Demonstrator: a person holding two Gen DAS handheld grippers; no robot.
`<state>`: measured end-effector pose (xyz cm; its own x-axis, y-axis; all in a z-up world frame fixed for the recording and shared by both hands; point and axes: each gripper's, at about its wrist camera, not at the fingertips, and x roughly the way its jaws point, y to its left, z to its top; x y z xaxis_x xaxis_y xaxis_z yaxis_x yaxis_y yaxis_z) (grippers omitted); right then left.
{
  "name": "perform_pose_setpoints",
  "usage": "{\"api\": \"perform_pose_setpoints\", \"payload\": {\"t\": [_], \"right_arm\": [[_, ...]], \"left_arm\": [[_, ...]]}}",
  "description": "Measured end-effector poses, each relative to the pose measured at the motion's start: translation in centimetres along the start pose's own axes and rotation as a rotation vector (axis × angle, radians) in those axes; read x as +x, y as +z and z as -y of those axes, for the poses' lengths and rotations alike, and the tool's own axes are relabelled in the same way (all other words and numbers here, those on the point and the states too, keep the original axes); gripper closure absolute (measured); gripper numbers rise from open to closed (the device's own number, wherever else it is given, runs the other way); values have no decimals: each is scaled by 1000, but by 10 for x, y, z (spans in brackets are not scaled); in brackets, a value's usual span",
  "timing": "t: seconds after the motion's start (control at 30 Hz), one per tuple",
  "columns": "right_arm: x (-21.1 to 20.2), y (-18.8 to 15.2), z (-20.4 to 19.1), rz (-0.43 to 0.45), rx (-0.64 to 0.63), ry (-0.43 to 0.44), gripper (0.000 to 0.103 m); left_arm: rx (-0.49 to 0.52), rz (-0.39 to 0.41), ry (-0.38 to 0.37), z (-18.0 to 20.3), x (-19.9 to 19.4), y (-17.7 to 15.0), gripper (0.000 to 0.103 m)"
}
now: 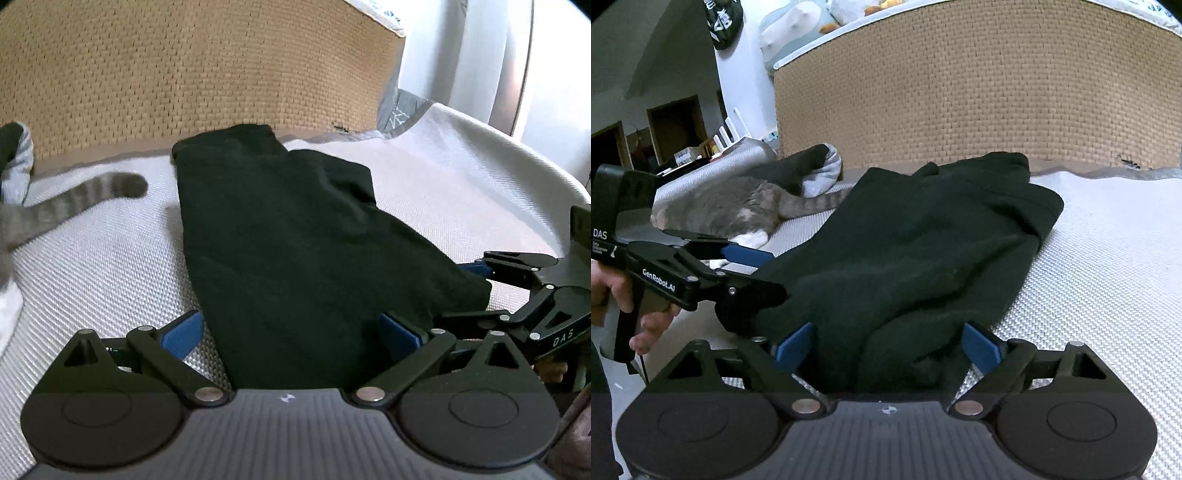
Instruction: Fold clothes
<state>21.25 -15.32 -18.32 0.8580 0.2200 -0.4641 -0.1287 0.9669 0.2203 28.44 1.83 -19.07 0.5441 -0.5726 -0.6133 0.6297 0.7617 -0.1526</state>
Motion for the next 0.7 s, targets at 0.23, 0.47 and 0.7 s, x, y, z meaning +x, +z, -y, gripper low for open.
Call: {"api": "perform_pose_setpoints", "payload": {"t": [0.23, 0.47, 0.7], "right_arm": [[2, 0, 1, 26, 23, 21, 21], [-3, 4, -2, 57, 14, 40, 39], [-11, 3, -3, 86, 4, 60, 58]], "left_arm": [[-60, -40, -43, -9, 7, -4, 0], [-13, -54, -138, -5, 4, -1, 25], [-19, -28, -152, -15, -7, 2, 58]]}}
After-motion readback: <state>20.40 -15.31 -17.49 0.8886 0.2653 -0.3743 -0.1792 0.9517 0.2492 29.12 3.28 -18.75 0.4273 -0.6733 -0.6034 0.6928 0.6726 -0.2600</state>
